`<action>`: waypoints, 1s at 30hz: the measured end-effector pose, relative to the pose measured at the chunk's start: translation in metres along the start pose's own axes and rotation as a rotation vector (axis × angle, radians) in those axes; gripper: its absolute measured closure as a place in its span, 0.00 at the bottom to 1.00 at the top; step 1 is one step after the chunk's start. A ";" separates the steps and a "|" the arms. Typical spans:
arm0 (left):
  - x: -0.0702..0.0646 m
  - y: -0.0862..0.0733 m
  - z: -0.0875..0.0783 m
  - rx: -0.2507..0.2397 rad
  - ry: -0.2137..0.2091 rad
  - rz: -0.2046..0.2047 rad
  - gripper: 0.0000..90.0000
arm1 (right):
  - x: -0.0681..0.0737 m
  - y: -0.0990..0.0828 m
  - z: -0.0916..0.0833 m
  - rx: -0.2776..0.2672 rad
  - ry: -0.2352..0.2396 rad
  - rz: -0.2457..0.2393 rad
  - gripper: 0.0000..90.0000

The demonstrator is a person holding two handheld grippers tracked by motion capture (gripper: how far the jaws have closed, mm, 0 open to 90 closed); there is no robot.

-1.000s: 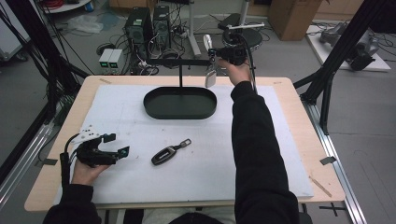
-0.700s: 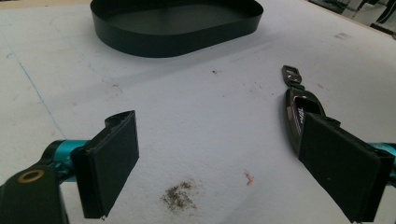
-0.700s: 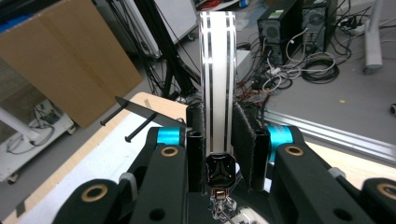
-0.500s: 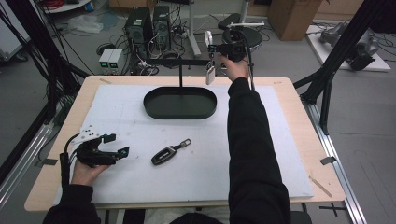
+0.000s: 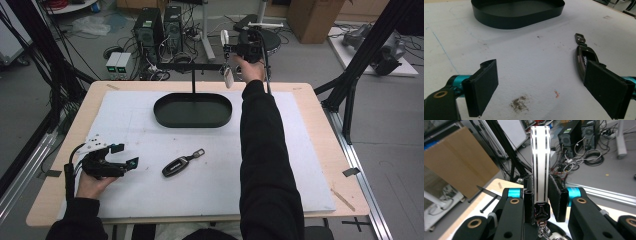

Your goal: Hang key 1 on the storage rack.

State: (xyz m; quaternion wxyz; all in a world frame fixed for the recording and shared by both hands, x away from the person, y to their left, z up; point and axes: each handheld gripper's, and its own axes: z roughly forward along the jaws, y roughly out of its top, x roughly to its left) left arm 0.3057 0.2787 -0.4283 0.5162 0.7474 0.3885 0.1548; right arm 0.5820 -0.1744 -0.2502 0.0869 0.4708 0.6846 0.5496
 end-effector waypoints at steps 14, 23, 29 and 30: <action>0.000 0.001 0.001 -0.006 -0.001 0.000 0.15 | -0.003 -0.013 -0.013 0.095 -0.084 -0.085 0.38; 0.001 0.001 0.002 -0.007 0.004 0.006 0.15 | -0.002 -0.028 -0.019 0.151 -0.103 -0.173 0.02; 0.001 0.001 0.002 -0.008 0.009 0.004 0.15 | 0.004 -0.037 -0.024 0.174 -0.082 -0.199 0.02; 0.001 0.001 0.002 -0.007 0.009 0.005 0.15 | 0.004 -0.039 -0.025 0.170 -0.082 -0.199 0.02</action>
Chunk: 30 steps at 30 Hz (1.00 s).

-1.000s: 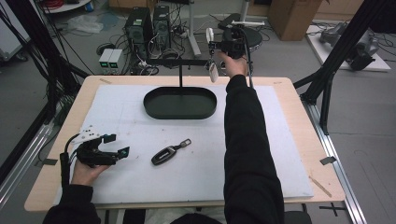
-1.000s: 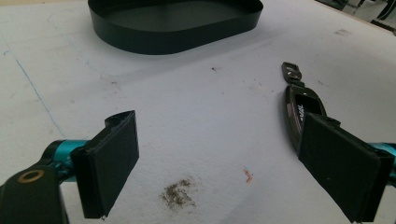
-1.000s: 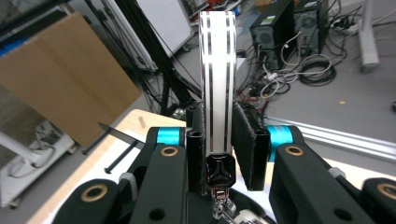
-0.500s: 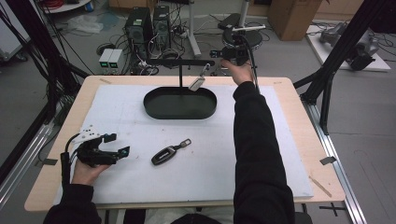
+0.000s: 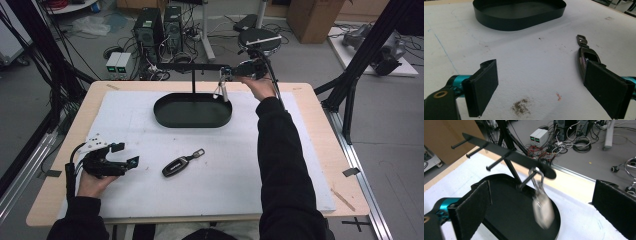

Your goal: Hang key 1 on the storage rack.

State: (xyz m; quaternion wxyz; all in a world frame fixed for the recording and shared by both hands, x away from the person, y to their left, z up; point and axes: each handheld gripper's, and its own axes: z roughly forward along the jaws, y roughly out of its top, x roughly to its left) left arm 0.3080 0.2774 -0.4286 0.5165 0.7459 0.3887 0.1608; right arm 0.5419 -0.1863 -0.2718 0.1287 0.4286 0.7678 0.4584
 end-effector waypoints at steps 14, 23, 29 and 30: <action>0.000 0.000 -0.001 -0.006 0.019 0.005 0.14 | 0.009 -0.027 -0.013 0.044 -0.004 -0.036 0.01; 0.000 0.000 -0.001 -0.003 0.014 0.007 0.14 | 0.009 -0.042 -0.022 0.023 -0.006 -0.042 0.01; 0.000 0.000 -0.001 -0.001 0.015 0.006 0.14 | 0.007 -0.058 -0.027 0.038 -0.016 -0.053 0.01; 0.000 0.000 -0.001 -0.001 0.015 0.006 0.14 | 0.008 -0.062 -0.028 0.037 -0.021 -0.063 0.01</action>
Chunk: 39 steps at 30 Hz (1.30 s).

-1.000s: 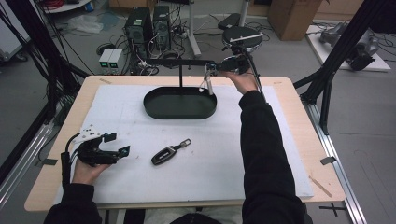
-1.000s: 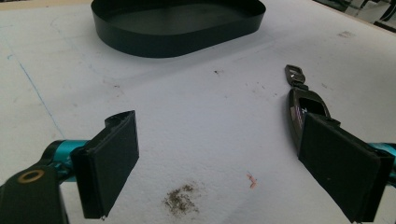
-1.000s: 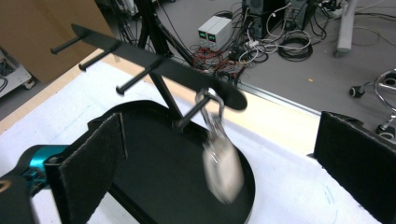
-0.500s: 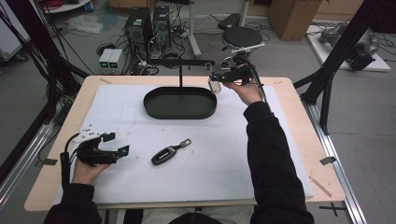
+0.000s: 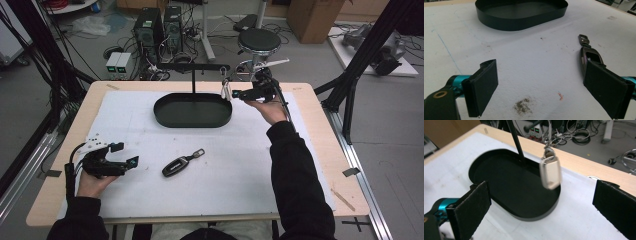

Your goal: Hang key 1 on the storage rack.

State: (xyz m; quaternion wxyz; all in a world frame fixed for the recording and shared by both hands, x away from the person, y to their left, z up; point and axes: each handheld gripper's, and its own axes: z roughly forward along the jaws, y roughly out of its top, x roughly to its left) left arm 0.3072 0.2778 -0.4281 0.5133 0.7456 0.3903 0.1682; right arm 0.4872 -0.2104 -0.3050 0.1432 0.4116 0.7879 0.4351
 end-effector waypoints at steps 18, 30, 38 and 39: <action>0.000 -0.001 0.001 0.023 -0.001 0.008 0.14 | 0.002 -0.052 -0.033 -0.033 0.003 -0.025 0.01; -0.001 -0.001 0.001 0.029 -0.001 0.006 0.14 | 0.006 -0.093 -0.045 -0.002 -0.026 -0.063 0.01; -0.001 -0.001 0.001 0.031 0.001 0.006 0.14 | 0.006 -0.117 -0.053 0.007 -0.025 -0.053 0.01; -0.001 -0.001 0.001 0.031 0.002 0.006 0.14 | 0.005 -0.121 -0.054 0.009 -0.027 -0.045 0.01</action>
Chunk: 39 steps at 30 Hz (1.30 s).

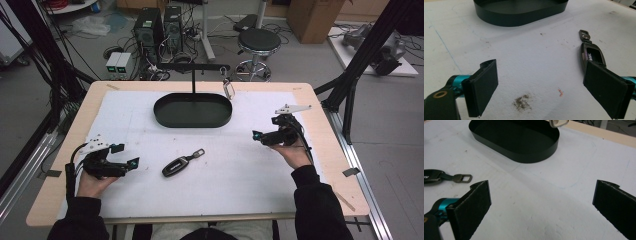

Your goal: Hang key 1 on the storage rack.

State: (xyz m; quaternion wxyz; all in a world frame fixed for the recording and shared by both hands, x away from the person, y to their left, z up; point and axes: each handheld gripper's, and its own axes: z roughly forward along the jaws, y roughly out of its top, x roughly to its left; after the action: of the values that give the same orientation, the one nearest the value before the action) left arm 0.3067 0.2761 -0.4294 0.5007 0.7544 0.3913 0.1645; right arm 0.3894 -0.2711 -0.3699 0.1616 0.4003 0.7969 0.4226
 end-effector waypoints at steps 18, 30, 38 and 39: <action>-0.001 0.000 0.000 0.007 -0.002 0.003 0.14 | -0.005 -0.030 -0.012 0.005 -0.017 0.010 0.01; -0.002 0.000 0.001 0.013 -0.003 0.005 0.14 | -0.008 -0.057 -0.026 -0.014 -0.040 0.037 0.01; -0.002 -0.001 0.001 0.019 -0.001 0.005 0.14 | -0.010 -0.081 -0.030 -0.010 -0.041 0.042 0.01; -0.002 -0.001 0.001 0.020 -0.001 0.005 0.14 | -0.009 -0.084 -0.030 -0.007 -0.042 0.041 0.01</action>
State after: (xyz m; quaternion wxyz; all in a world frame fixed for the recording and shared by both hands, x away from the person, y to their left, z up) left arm 0.3059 0.2737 -0.4302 0.4929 0.7606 0.3906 0.1613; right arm 0.3351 -0.3216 -0.4201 0.1711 0.4246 0.7836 0.4200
